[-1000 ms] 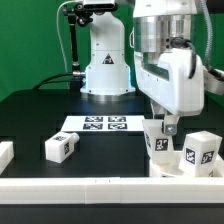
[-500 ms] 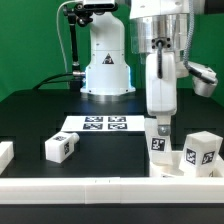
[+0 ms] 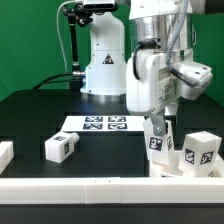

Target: Assemble stool

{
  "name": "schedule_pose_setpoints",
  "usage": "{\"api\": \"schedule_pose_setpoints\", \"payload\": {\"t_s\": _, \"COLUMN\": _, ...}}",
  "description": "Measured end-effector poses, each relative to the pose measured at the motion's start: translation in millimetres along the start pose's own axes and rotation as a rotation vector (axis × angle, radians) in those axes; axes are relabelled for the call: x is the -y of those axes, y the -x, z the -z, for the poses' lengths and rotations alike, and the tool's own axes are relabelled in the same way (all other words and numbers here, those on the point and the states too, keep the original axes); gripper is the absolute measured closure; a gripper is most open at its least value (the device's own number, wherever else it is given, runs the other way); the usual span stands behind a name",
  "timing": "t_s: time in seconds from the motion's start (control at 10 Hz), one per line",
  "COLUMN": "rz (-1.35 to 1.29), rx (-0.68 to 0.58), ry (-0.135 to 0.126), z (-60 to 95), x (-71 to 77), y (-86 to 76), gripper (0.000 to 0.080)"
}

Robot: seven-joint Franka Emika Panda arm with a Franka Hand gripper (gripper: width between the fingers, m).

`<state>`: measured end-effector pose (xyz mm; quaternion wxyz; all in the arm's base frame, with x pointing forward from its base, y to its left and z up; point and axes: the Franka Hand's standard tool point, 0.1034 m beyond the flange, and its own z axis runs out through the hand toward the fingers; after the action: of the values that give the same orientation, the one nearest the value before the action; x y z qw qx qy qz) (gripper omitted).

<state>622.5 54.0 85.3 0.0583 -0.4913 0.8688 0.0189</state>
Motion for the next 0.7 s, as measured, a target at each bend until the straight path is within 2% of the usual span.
{"api": "schedule_pose_setpoints", "payload": {"t_s": 0.3, "rz": 0.016, "rx": 0.006, "ry": 0.006, "z": 0.0, "x": -0.3, "y": 0.0, "gripper": 0.0461}}
{"api": "schedule_pose_setpoints", "payload": {"t_s": 0.4, "rz": 0.018, "rx": 0.006, "ry": 0.006, "z": -0.1, "x": -0.4, "y": 0.1, "gripper": 0.0282}}
{"api": "schedule_pose_setpoints", "payload": {"t_s": 0.5, "rz": 0.027, "rx": 0.006, "ry": 0.006, "z": 0.1, "x": -0.3, "y": 0.1, "gripper": 0.0192}}
{"api": "schedule_pose_setpoints", "payload": {"t_s": 0.6, "rz": 0.077, "rx": 0.01, "ry": 0.002, "z": 3.6, "x": 1.1, "y": 0.8, "gripper": 0.0192}}
{"api": "schedule_pose_setpoints", "payload": {"t_s": 0.7, "rz": 0.131, "rx": 0.017, "ry": 0.002, "z": 9.7, "x": 2.2, "y": 2.2, "gripper": 0.0157}}
